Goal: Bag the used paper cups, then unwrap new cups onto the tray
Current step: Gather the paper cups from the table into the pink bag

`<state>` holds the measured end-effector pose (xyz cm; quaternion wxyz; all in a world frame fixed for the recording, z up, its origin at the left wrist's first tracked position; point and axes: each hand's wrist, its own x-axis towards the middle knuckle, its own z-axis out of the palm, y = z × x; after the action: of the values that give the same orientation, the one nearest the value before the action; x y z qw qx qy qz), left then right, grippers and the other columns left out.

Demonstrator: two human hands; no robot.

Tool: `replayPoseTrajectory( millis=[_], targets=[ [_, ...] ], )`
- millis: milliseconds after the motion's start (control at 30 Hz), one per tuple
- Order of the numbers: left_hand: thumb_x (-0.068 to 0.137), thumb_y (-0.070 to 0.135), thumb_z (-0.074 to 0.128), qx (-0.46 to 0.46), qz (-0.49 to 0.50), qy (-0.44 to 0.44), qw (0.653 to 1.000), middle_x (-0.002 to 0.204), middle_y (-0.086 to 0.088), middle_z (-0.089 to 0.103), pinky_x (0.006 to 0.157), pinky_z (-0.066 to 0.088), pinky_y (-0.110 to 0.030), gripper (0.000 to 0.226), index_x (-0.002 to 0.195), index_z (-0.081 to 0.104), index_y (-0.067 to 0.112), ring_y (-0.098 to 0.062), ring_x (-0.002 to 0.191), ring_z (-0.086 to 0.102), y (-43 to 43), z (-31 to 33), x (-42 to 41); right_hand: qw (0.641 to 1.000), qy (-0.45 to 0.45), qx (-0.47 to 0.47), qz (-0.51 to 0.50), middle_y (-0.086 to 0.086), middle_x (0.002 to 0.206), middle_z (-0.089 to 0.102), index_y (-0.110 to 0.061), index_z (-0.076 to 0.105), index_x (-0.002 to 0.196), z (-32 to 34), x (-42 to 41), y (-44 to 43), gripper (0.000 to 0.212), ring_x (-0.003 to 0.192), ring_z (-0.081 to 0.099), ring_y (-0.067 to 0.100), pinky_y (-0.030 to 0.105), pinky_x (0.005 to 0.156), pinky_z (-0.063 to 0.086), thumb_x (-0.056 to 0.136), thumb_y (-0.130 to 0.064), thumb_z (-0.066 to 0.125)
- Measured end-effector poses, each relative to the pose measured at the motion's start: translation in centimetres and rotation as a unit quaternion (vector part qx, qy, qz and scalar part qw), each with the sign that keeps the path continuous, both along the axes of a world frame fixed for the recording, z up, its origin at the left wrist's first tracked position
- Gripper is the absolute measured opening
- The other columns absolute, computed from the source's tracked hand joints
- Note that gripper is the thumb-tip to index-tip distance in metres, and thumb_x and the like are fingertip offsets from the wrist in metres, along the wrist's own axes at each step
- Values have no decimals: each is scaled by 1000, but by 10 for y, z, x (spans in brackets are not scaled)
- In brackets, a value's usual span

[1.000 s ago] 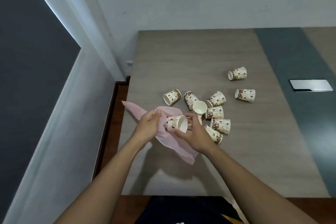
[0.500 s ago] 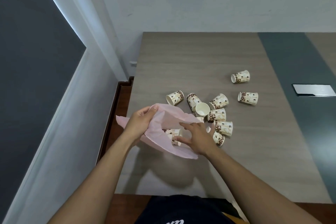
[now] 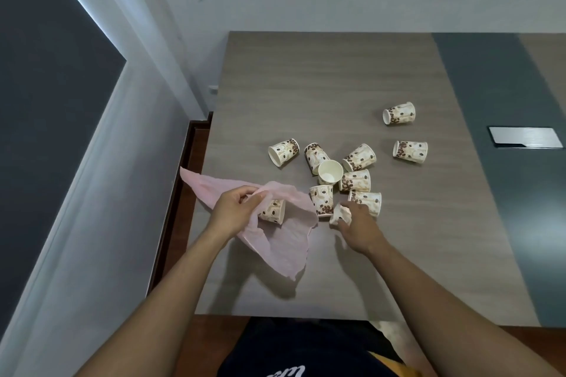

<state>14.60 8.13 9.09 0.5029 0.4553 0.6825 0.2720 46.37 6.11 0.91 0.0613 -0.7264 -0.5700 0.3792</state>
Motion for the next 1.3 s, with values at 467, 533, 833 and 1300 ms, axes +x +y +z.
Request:
replayPoseTrajectory(
  millis=[467, 533, 833, 1300],
  targets=[
    [90, -14, 68, 79, -223, 378, 895, 160, -16, 34, 69, 51, -41, 60, 139, 52, 15, -41, 112, 62, -18, -17, 24, 996, -53, -60, 24, 13, 161, 42, -18, 42, 154, -35, 18, -2, 67, 131, 63, 41, 50, 99, 54, 98, -29, 77],
    [97, -7, 69, 74, -241, 353, 901, 163, -9, 36, 81, 55, -37, 41, 129, 60, 17, -34, 124, 60, -15, -20, 31, 994, -67, -86, 22, 14, 157, 49, -14, 42, 149, -40, 20, -2, 68, 132, 63, 42, 48, 94, 52, 96, -33, 81],
    [101, -10, 56, 20, -122, 299, 946, 146, -10, 73, 120, 48, -40, 48, 140, 76, 9, -30, 139, 62, 3, -30, 44, 994, -29, -106, 8, 9, 136, 63, -21, 53, 142, -41, 30, -10, 76, 115, 70, 29, 42, 93, 59, 85, -59, 84],
    [110, 23, 56, 6, 51, 24, 998, 63, 1, 73, 57, 37, -31, 34, 110, 89, 27, -15, 57, 46, 22, 7, 55, 969, 236, -55, 42, -23, 65, 65, -29, 74, 90, 24, -66, 23, 26, 60, 57, -7, 12, 61, 43, 89, -51, 87]
  ],
)
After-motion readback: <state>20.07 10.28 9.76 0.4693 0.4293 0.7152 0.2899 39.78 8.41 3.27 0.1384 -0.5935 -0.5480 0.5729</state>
